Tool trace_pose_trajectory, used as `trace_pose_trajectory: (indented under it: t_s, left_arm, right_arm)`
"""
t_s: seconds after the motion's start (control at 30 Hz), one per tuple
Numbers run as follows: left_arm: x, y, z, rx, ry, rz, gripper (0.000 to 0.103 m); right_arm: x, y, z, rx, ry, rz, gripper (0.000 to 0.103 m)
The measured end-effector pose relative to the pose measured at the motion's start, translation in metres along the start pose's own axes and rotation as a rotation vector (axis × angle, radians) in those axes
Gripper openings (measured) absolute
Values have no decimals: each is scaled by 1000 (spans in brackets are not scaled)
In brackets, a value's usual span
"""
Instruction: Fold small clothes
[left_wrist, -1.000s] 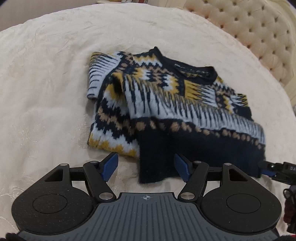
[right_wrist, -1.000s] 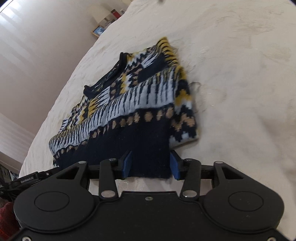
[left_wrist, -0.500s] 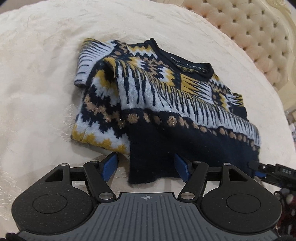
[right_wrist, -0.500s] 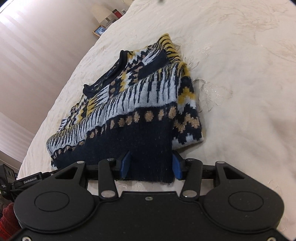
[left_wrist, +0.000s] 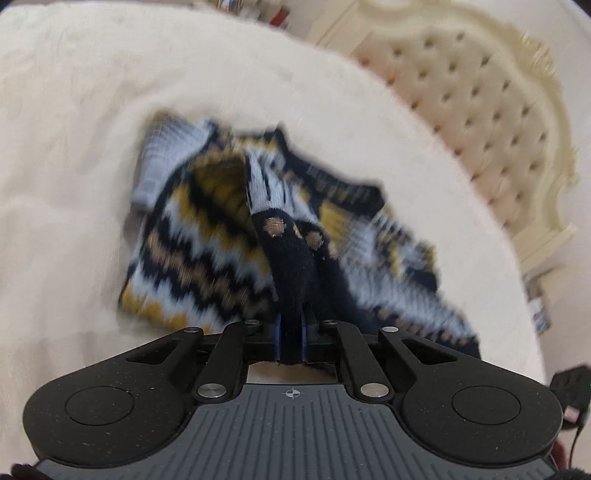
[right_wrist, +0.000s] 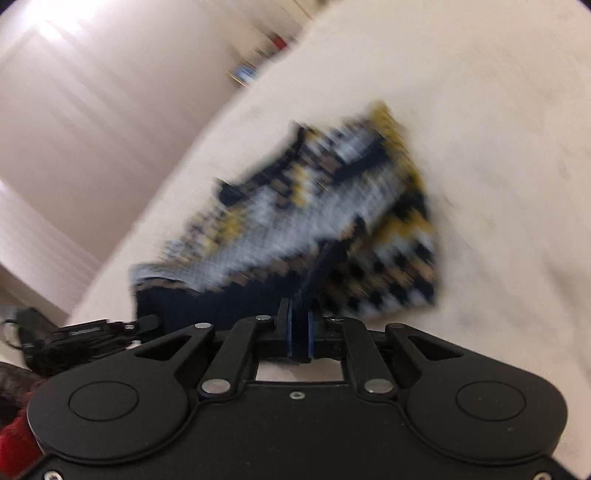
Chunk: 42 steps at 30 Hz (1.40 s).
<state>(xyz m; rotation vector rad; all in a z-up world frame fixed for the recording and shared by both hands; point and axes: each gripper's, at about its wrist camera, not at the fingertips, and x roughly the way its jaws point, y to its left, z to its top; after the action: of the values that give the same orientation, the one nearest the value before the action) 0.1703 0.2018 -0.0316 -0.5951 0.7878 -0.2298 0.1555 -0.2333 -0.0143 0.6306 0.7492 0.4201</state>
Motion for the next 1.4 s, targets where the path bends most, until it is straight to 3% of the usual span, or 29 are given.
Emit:
trace_pose_trajectory:
  t_s: [0.1,0.33,0.6,0.77,0.8,0.83,0.9,0.93,0.97,1.03,1.17,1.4]
  left_arm:
    - [-13,-5,11,0,-81,-21,9]
    - [-16,-17,37,40,-177,-1,6]
    - [11,-19,79,54,-237,22,6]
    - [24,-1,87,45,-282,89,8]
    - [27,5,89,32,-283,98,18]
    - [30,10,90,14,-280,102,36]
    - [34,22,92,-24,-268,101,43]
    - [36,26,92,-36,-262,99,43]
    - [38,29,92,-41,-251,102,44]
    - [43,32,93,-29,-220,120,52]
    - [57,31,92,28,-145,139,55]
    - [78,9,78,231,-73,201,55]
  right_arm:
    - [-7,11,9,-30,-74,59,15]
    - [10,30,54,-91,-167,58,15]
    - [67,25,109,-80,-170,32,15]
    - [105,9,125,-48,-157,-40,17]
    - [111,4,125,-44,-152,-54,18]
    - [118,-1,125,-42,-146,-68,22]
    - [126,-10,123,-41,-149,-101,25]
    - [127,-15,121,-37,-153,-105,33]
    - [127,-19,119,-29,-160,-103,50]
    - [120,-25,113,-17,-194,-96,68]
    - [103,-29,103,-27,-231,-95,69]
    - [101,-29,91,-186,-196,-209,69]
